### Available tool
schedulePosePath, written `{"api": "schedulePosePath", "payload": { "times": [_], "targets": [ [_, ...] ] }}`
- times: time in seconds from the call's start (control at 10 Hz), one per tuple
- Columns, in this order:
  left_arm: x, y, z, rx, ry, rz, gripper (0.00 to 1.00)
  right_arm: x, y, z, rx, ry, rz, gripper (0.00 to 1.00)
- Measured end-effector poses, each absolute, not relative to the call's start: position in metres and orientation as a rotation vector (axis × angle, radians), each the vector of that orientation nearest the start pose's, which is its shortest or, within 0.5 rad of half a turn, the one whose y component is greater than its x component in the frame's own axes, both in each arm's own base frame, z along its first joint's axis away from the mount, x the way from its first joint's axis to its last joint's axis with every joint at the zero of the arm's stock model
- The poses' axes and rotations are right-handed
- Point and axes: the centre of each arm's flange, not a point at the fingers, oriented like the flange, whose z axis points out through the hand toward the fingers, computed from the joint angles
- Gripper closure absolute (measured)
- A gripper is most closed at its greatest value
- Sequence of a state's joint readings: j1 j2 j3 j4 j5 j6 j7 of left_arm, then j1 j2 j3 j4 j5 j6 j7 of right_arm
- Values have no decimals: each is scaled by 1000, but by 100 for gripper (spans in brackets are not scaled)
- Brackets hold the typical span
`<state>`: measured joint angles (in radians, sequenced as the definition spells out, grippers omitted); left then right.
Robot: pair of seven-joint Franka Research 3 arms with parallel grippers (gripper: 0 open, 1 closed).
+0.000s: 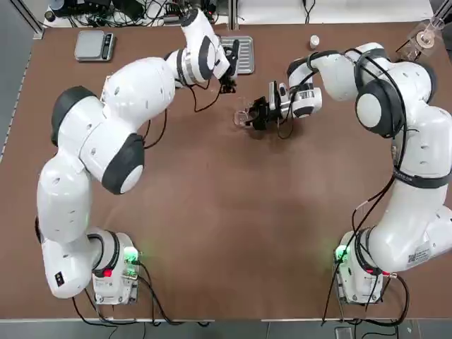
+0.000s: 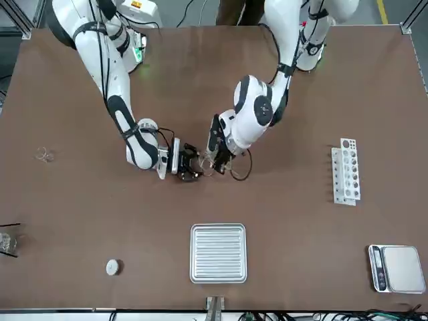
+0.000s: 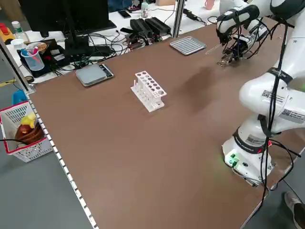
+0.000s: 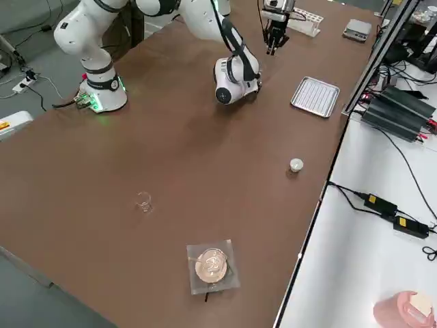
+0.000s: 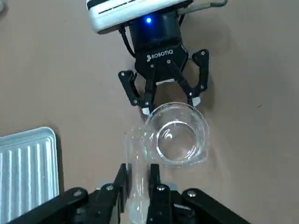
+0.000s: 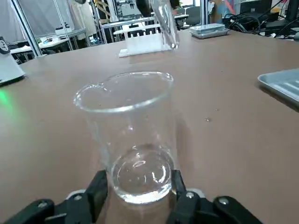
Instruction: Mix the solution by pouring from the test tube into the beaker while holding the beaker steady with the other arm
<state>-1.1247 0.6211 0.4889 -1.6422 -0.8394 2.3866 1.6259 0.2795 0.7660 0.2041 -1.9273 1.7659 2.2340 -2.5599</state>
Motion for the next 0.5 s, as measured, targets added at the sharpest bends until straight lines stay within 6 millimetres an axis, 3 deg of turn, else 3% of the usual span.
{"api": "schedulePosePath", "payload": {
  "times": [0.5],
  "targets": [
    [532, -473, 308, -2002, 2551, -546, 78, 507, 300, 87, -1588, -1344, -944, 45]
  ]
}}
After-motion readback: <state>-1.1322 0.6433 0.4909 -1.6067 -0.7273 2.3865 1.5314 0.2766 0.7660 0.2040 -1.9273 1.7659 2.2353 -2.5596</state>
